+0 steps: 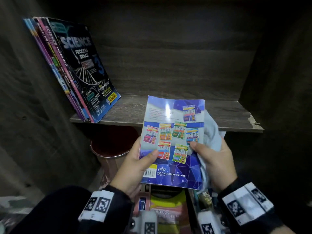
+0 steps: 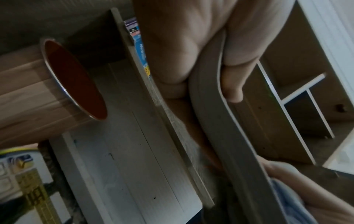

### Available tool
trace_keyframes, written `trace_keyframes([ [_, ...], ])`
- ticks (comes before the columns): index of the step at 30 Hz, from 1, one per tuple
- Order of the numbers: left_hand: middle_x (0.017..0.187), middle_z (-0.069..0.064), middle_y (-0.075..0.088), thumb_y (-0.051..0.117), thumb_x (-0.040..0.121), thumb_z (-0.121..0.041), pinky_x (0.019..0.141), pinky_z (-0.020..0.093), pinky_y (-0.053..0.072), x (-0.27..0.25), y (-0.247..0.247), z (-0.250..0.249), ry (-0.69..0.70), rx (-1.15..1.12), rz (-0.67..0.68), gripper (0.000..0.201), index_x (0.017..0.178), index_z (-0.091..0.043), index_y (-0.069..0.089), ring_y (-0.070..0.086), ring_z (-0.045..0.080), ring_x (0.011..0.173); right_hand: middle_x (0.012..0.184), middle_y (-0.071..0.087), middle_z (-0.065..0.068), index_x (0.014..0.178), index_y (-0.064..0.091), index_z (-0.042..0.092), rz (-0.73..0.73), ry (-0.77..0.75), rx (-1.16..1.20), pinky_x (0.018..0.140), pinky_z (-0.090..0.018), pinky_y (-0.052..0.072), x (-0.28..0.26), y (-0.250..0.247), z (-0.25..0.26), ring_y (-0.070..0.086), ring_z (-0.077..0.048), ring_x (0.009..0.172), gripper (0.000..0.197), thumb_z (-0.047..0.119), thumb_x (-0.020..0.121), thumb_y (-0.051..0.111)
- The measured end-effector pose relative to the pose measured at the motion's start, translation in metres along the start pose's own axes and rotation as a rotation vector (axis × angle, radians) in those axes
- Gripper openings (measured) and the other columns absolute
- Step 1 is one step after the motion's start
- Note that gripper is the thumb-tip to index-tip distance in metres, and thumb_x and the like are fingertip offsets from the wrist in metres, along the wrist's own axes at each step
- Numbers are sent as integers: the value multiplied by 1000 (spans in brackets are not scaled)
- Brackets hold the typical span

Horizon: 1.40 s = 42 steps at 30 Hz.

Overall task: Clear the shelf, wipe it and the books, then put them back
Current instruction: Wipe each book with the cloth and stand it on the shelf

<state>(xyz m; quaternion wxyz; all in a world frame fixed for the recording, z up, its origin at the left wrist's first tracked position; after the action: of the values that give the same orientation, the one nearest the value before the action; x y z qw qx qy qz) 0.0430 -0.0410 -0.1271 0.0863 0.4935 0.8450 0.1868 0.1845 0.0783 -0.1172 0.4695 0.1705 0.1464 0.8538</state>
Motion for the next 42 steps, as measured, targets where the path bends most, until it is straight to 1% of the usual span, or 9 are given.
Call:
trace_keyframes([
  [3, 116, 15, 68, 57, 82, -11, 91, 50, 52, -2, 4, 0, 135, 22, -73, 41, 122, -16, 55, 64, 36, 107, 145, 45, -8, 145, 34, 33, 28, -75, -662, 108, -43, 38, -11, 2, -21, 46, -24, 131, 73, 32, 82, 71],
  [6, 116, 9, 69, 49, 89, -21, 88, 39, 56, -1, 6, 1, 220, 60, -124, 37, 125, -16, 54, 67, 26, 104, 153, -32, 7, 139, -19, 53, 318, -115, -1339, 117, -31, -4, -42, 17, -37, -26, -8, 141, 77, 85, 76, 10],
  [9, 115, -1, 70, 45, 91, -30, 91, 26, 53, -7, 10, 8, 227, 201, -78, 36, 123, -16, 56, 65, 17, 109, 137, -50, 21, 120, -37, 63, 553, -197, -1424, 115, -35, -15, -58, 28, -47, -45, -2, 130, 56, 78, 68, -20],
  [12, 118, -15, 68, 45, 97, -38, 94, 18, 46, -14, 14, 19, 238, 400, 6, 32, 123, -24, 57, 61, 7, 114, 141, -42, 19, 121, -35, 68, 361, -261, -1381, 115, -33, -10, -34, 15, -42, -41, 6, 129, 50, 77, 76, -15],
  [17, 124, -4, 66, 51, 93, -40, 103, 53, 43, -22, 21, 23, 167, 334, 57, 34, 126, -38, 57, 61, 21, 117, 160, -6, 7, 133, -13, 62, -30, -101, -1177, 119, -41, 6, -2, 0, -23, -10, -7, 145, 46, 58, 97, 16],
  [25, 108, -20, 70, 45, 88, -28, 81, 8, 46, -19, 20, 15, 255, 272, -33, 30, 114, -24, 59, 63, -2, 105, 151, -28, 24, 137, -21, 61, 352, -379, -1311, 118, -43, 3, -55, 25, -59, -23, -1, 142, 53, 71, 86, -6],
  [32, 129, -1, 63, 53, 91, -29, 105, 50, 42, -30, 18, 20, 183, 298, 109, 40, 130, -36, 55, 57, 22, 122, 161, 7, 1, 139, -6, 61, -144, -217, -1037, 116, -48, 23, 10, 6, -24, 13, -21, 146, 57, 72, 89, 20],
  [37, 118, 5, 69, 56, 92, -23, 90, 41, 54, -23, 6, -14, 250, 157, 2, 33, 125, -28, 60, 66, 27, 108, 143, 45, 2, 124, 21, 75, -173, -44, -453, 99, -52, 46, 16, 21, -21, 54, -22, 121, 60, 74, 75, 55],
  [42, 117, 11, 69, 48, 88, -21, 79, 38, 59, 2, -34, -58, 359, 45, -117, 41, 129, -13, 54, 69, 27, 99, 125, 64, 1, 131, 56, 21, 91, 67, -164, 95, -34, 52, 1, 45, -44, 63, -15, 112, 45, 25, 87, 63],
])
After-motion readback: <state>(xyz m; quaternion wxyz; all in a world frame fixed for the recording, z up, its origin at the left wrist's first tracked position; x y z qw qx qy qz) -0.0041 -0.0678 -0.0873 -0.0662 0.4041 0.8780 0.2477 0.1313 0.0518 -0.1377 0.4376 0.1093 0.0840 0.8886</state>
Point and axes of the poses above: each hand's wrist, its own x-axis towards the middle knuckle, its own y-axis out of the palm, z = x × y, the point moved 1 cm from there along x, towards the middle knuckle
